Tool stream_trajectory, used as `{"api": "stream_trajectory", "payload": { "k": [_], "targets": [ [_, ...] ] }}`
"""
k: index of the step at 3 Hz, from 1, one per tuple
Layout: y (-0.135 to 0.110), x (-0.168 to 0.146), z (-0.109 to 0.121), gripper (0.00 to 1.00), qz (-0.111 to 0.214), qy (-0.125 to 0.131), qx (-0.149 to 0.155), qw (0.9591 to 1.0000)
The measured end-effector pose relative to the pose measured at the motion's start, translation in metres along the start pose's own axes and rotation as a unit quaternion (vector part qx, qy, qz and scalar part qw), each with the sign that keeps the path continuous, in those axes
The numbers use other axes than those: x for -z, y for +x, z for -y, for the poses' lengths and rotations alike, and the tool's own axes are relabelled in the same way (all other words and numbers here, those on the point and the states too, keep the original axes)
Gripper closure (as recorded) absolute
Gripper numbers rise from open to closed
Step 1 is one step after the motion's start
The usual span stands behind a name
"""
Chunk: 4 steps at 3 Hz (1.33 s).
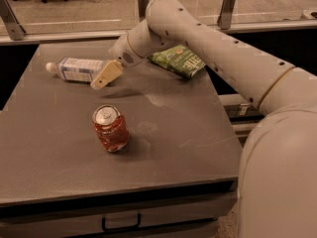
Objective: Pick blue plastic bottle
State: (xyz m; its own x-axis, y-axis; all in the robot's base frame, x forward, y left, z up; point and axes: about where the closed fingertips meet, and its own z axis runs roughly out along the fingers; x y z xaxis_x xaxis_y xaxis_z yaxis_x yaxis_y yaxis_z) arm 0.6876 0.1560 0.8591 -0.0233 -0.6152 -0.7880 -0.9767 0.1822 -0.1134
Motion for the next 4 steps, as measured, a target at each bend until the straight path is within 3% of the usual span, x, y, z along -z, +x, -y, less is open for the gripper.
{"api": "stream_trajectory", "payload": {
  "k": [1,2,3,4],
  "targets": [
    [0.000,-0.020,-0.011,0.42,-0.015,-0.017,-0.006,0.9997],
    [-0.004,-0.024,-0.018,0.64,-0.029,-0.023,0.008,0.9993],
    [-0.016,0.000,-0.017,0.87,-0.014,-0.007,0.020,0.9997],
    [-0.028,0.051,-0.011,1.00,0.011,0.036,0.024,0.9990]
  ]
}}
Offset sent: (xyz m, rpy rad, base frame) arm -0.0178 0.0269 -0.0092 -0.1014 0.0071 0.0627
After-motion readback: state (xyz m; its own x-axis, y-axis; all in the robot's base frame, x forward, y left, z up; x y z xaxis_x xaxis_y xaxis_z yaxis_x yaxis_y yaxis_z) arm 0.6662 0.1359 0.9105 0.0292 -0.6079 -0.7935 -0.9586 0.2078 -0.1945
